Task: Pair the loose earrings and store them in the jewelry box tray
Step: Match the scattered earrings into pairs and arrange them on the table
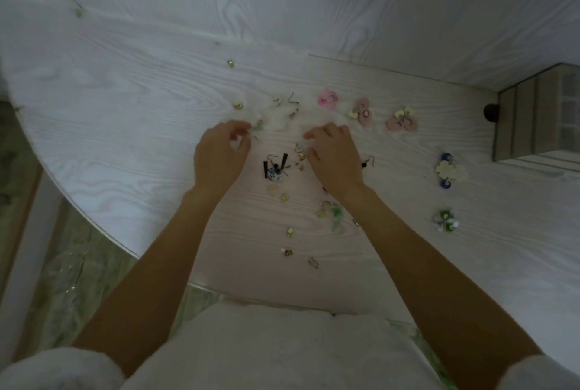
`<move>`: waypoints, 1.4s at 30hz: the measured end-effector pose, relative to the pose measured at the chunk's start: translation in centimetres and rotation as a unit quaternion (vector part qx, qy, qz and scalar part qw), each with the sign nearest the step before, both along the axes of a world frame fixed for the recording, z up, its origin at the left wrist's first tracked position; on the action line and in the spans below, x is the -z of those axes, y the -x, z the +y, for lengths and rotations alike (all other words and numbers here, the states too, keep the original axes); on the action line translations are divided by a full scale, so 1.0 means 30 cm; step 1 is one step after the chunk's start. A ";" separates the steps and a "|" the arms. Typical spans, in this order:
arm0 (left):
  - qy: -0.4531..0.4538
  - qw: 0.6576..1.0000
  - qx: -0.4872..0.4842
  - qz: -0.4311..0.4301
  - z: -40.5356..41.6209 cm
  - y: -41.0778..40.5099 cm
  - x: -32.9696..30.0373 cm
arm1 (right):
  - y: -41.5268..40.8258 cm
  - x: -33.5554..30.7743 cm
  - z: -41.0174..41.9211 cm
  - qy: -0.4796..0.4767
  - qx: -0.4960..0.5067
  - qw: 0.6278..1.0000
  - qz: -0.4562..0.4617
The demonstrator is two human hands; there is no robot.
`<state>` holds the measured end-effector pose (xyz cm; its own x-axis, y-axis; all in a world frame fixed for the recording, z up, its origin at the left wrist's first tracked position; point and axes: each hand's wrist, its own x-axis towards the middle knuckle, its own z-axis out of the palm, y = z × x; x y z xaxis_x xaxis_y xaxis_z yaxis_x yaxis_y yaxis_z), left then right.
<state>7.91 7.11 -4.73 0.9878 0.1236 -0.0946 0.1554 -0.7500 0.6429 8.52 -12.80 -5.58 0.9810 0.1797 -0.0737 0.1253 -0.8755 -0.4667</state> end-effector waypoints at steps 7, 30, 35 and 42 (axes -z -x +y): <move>-0.035 0.998 0.034 -0.037 0.042 0.023 0.008 | -0.116 0.003 0.103 -0.010 -0.120 0.992 -0.029; -0.062 0.994 0.089 -0.015 -0.019 -0.039 0.017 | 0.045 0.015 0.002 -0.087 0.026 0.995 0.034; -0.090 0.990 0.104 0.025 -0.049 -0.098 0.054 | 0.033 0.017 -0.004 -0.069 0.030 0.996 0.050; -0.037 0.997 0.069 -0.025 0.021 0.029 0.082 | 0.087 0.025 0.041 -0.063 0.010 0.995 0.080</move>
<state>7.05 7.75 -7.19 0.9991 -0.0092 -0.0404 0.0165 -0.8073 0.5899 5.92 -11.58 -6.31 0.9622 0.1778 -0.2064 0.0239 -0.8100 -0.5859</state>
